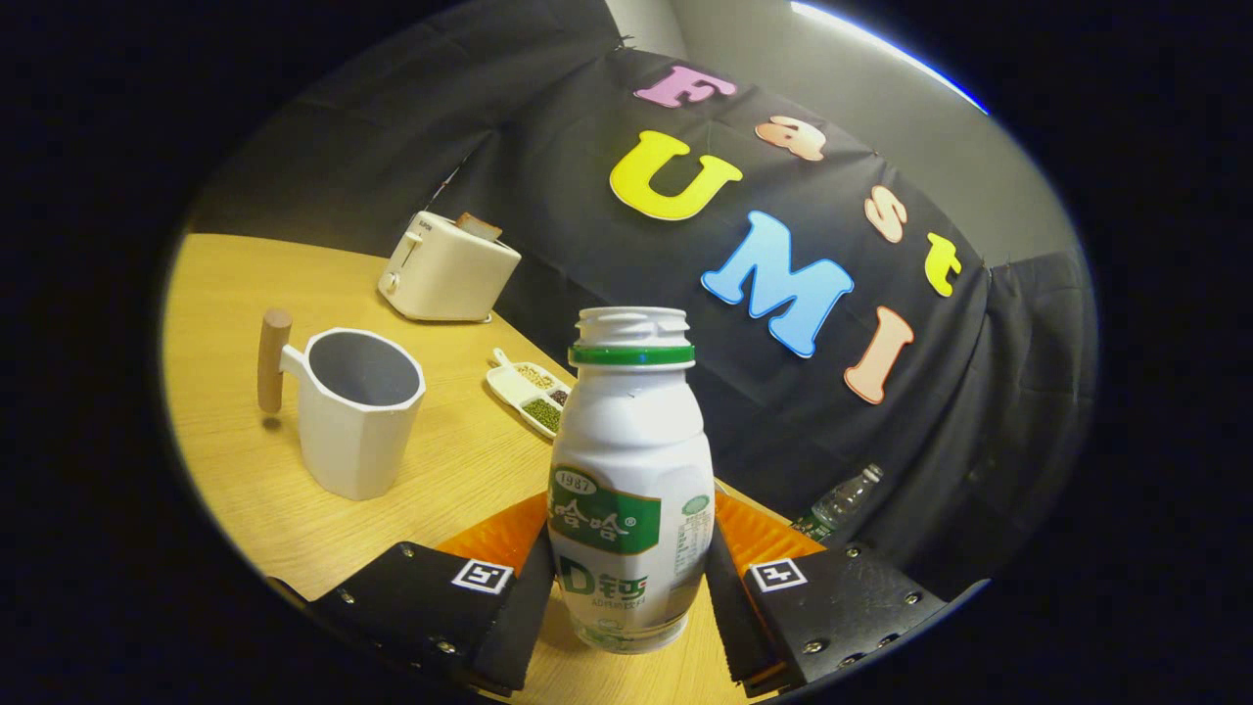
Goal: Take the bottle from table, then pour the juice into the cup, finally place the bottle on the coaster
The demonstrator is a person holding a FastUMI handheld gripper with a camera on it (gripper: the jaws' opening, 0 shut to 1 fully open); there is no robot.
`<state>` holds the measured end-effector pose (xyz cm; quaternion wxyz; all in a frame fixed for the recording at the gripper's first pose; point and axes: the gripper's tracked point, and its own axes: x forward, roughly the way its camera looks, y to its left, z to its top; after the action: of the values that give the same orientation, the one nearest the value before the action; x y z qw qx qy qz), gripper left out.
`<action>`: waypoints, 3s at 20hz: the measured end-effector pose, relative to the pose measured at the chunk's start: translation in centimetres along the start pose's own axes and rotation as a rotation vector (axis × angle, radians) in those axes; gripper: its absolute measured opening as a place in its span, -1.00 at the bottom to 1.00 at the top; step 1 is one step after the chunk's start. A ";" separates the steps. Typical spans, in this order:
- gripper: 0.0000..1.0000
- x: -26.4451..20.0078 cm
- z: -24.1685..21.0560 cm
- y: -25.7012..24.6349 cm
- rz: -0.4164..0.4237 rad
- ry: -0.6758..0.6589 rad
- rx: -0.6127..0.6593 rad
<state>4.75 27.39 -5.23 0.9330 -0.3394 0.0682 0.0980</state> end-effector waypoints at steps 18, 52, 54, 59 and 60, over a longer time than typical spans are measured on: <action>0.47 0.8 1.7 3.1 0.030 0.010 -0.246; 0.44 2.6 3.2 3.8 -0.051 -0.005 -0.801; 0.44 2.5 3.6 3.6 -0.065 -0.016 -0.835; 0.44 2.3 4.0 3.4 -0.085 -0.029 -0.910; 0.44 2.2 4.0 3.4 -0.088 -0.034 -0.919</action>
<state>6.38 32.82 -4.71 0.6902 -0.7186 -0.0121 0.0842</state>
